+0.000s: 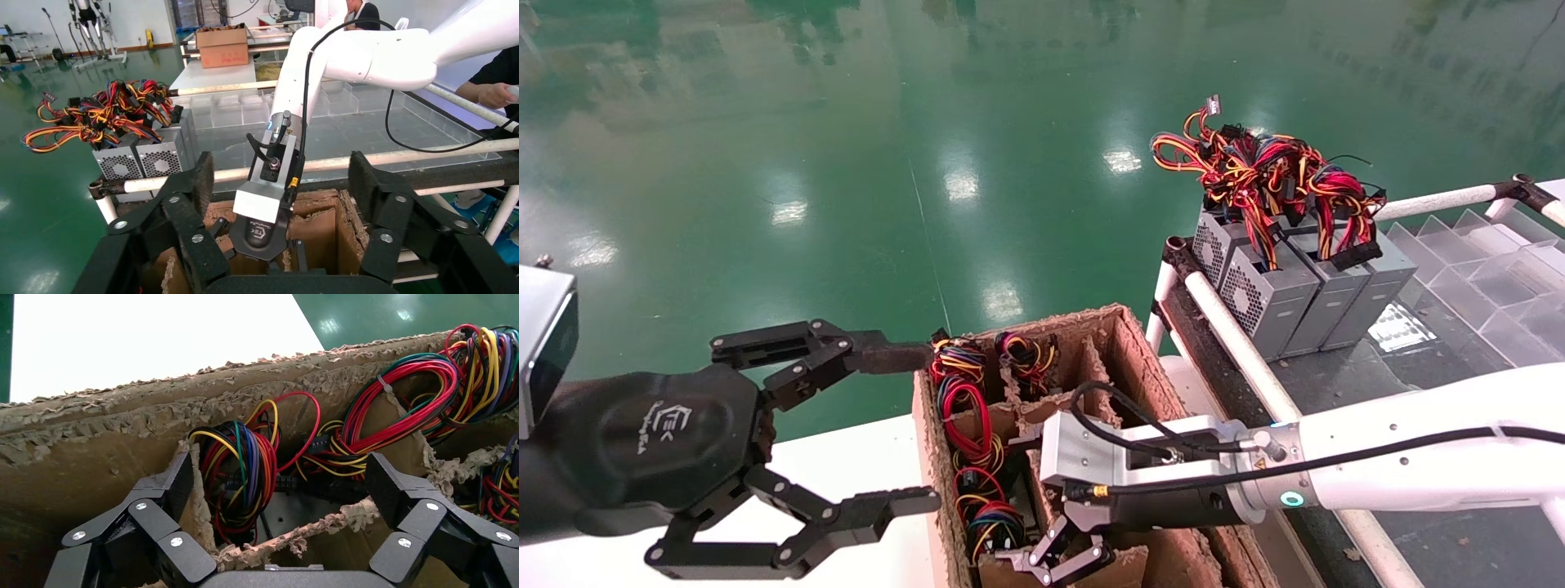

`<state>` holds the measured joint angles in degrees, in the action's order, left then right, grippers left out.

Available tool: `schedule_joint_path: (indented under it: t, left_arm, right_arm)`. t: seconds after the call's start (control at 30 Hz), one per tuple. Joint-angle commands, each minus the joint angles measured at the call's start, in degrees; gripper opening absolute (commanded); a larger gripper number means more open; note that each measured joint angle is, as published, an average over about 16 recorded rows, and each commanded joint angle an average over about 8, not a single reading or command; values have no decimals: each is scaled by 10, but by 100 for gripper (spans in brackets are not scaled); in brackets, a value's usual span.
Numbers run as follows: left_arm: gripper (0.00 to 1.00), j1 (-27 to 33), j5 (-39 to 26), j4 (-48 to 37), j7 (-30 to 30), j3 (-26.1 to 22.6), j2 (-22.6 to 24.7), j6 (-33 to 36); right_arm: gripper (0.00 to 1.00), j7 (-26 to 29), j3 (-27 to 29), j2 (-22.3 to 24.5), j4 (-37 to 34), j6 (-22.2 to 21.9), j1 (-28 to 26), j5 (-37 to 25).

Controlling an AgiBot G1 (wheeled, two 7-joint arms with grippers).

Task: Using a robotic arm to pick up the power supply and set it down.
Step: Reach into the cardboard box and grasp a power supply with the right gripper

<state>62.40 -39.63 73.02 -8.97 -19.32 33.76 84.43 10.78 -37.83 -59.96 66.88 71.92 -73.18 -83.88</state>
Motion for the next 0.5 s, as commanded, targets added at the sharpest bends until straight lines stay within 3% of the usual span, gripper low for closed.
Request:
schedule_joint_path:
  t: [0.03,0.5]
  left_arm:
    - [100,0,0,0,0,0,0,0]
    - [100,0,0,0,0,0,0,0]
  right_arm:
    - [0,-3,-2,0,7,-6,4,-7]
    - [0,-2,-5,-20,4,-34,7,-22]
